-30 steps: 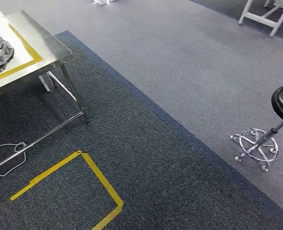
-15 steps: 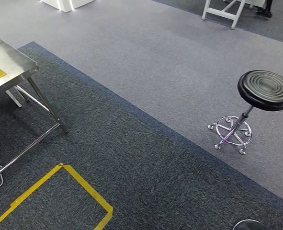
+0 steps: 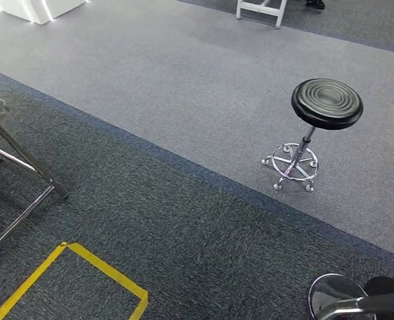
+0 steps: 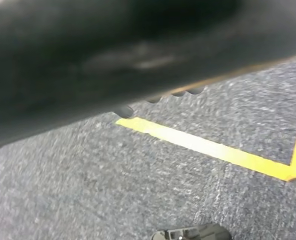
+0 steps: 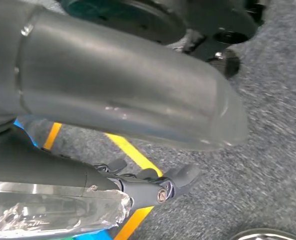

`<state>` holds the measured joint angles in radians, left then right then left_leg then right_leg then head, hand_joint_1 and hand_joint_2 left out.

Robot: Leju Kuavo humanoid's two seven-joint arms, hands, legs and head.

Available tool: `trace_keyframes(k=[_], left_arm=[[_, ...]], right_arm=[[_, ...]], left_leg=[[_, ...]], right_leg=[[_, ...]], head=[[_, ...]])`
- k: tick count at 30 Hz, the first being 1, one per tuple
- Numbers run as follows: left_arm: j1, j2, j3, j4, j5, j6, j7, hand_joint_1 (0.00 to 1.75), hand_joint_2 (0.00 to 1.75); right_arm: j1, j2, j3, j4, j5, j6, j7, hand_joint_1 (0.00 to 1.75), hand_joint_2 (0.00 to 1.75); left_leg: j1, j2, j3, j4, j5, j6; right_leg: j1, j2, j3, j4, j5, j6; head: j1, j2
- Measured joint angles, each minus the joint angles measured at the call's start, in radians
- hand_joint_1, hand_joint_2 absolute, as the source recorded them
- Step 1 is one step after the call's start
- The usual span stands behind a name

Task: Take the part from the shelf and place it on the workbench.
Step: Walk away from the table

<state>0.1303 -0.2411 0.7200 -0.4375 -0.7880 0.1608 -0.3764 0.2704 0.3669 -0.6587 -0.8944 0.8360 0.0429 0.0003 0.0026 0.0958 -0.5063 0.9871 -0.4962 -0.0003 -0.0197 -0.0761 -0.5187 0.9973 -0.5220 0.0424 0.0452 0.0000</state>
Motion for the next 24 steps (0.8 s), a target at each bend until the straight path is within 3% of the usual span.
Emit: trace_keyframes(k=[2,4,5,7,8,9,10,11,13,14,15,17,18,20,22,24], left_arm=[[-0.003,-0.003,0.008,-0.002,-0.007,-0.001,0.0,0.0,0.0],[-0.006,-0.006,0.015,-0.005,-0.014,-0.003,-0.001,0.0,0.0],[-0.007,-0.007,0.018,-0.007,-0.017,-0.004,-0.001,0.0,0.0],[-0.004,-0.008,0.026,-0.007,-0.02,-0.006,-0.001,0.0,0.0],[-0.002,-0.009,0.029,-0.007,-0.021,-0.006,-0.001,0.0,0.0],[0.0,-0.009,0.032,-0.007,-0.021,-0.006,-0.001,0.0,0.0],[0.0,-0.009,0.034,-0.007,-0.021,-0.006,-0.001,0.0,0.0],[0.0,-0.009,0.035,-0.008,-0.021,-0.006,-0.001,0.0,0.0],[0.0,-0.008,0.038,-0.008,-0.021,-0.006,-0.001,0.0,0.0],[0.0,-0.008,0.039,-0.009,-0.021,-0.006,-0.001,0.0,0.0],[0.0,-0.008,0.041,-0.009,-0.021,-0.006,-0.001,0.0,0.0],[-0.001,-0.009,0.041,-0.01,-0.021,-0.006,-0.001,0.0,0.0],[-0.002,-0.01,0.042,-0.011,-0.022,-0.006,-0.001,0.0,0.0],[-0.003,-0.013,0.043,-0.014,-0.022,-0.006,-0.001,0.0,0.0],[0.0,-0.015,0.045,-0.015,-0.025,-0.008,-0.001,0.0,0.0],[0.003,-0.017,0.049,-0.016,-0.032,-0.012,0.0,0.0,0.0]], right_arm=[[-0.005,0.0,-0.01,0.007,0.006,0.0,-0.004,0.0,0.0],[-0.005,0.0,-0.02,0.013,0.011,-0.001,-0.006,0.0,0.0],[-0.006,0.0,-0.024,0.015,0.013,-0.001,-0.007,0.0,0.0],[-0.01,0.0,-0.028,0.018,0.015,-0.001,-0.007,0.0,0.0],[-0.011,0.0,-0.029,0.02,0.015,-0.001,-0.007,0.0,0.0],[-0.012,0.0,-0.03,0.022,0.015,-0.001,-0.007,0.0,0.0],[-0.011,0.0,-0.032,0.024,0.015,-0.001,-0.007,0.0,0.0],[-0.011,0.0,-0.034,0.026,0.016,-0.001,-0.007,0.0,0.0],[-0.012,0.0,-0.038,0.029,0.016,-0.001,-0.007,0.0,0.0],[-0.014,0.0,-0.038,0.031,0.017,0.0,-0.007,0.0,0.0],[-0.015,0.001,-0.039,0.032,0.017,0.0,-0.008,0.0,0.0],[-0.015,0.001,-0.04,0.034,0.017,0.0,-0.008,0.0,0.0],[-0.014,0.001,-0.041,0.035,0.017,0.0,-0.008,0.0,0.0],[-0.014,0.0,-0.042,0.036,0.017,-0.001,-0.008,0.0,0.0],[-0.019,0.0,-0.043,0.037,0.018,-0.001,-0.009,0.0,0.0],[-0.021,0.0,-0.043,0.039,0.019,-0.001,-0.009,0.0,0.0]], left_leg=[[0.003,0.016,0.008,-0.001,-0.003,-0.013],[0.009,-0.005,0.006,0.02,-0.025,-0.026],[0.011,-0.029,-0.008,0.057,-0.052,-0.03],[0.011,-0.074,-0.065,0.183,-0.122,-0.031],[0.011,-0.082,-0.095,0.244,-0.144,-0.03],[0.01,-0.085,-0.116,0.281,-0.148,-0.028],[0.008,-0.087,-0.12,0.28,-0.129,-0.023],[0.007,-0.092,-0.109,0.243,-0.093,-0.016],[0.002,-0.134,-0.062,0.116,-0.013,0.004],[0.001,-0.158,-0.042,0.063,0.008,0.011],[0.0,-0.177,-0.03,0.03,0.015,0.015],[0.0,-0.173,-0.024,0.01,0.01,0.016],[0.001,-0.163,-0.022,0.006,0.013,0.017],[0.005,-0.138,-0.018,-0.006,0.017,0.023],[0.006,-0.108,-0.016,-0.009,0.016,0.027],[0.005,-0.077,-0.016,-0.008,0.014,0.028]], right_leg=[[0.004,0.019,-0.002,-0.002,0.002,-0.016],[0.004,0.038,0.003,-0.005,0.007,-0.03],[0.003,0.048,0.004,-0.007,0.011,-0.037],[0.005,0.071,0.002,-0.007,0.015,-0.045],[0.008,0.085,0.001,-0.006,0.016,-0.047],[0.01,0.099,0.0,-0.006,0.017,-0.048],[0.013,0.113,0.001,-0.006,0.017,-0.048],[0.016,0.127,0.003,-0.006,0.017,-0.048],[0.02,0.153,0.003,-0.005,0.016,-0.047],[0.021,0.165,0.001,-0.003,0.016,-0.045],[0.021,0.175,-0.005,-0.001,0.016,-0.042],[0.018,0.195,-0.016,-0.002,0.017,-0.03],[0.016,0.195,-0.022,0.001,0.015,-0.025],[0.018,0.158,-0.044,0.043,-0.013,-0.017],[0.017,0.106,-0.103,0.158,-0.078,-0.008],[0.012,0.089,-0.159,0.267,-0.12,0.001]], head=[[-0.004,0.0],[-0.005,0.0],[-0.006,0.0],[-0.008,0.0],[-0.008,0.0],[-0.008,0.0],[-0.008,0.0],[-0.008,0.0],[-0.007,0.0],[-0.007,0.0],[-0.007,0.0],[-0.007,0.0],[-0.007,0.0],[0.0,0.0],[0.007,0.0],[0.008,0.0]])
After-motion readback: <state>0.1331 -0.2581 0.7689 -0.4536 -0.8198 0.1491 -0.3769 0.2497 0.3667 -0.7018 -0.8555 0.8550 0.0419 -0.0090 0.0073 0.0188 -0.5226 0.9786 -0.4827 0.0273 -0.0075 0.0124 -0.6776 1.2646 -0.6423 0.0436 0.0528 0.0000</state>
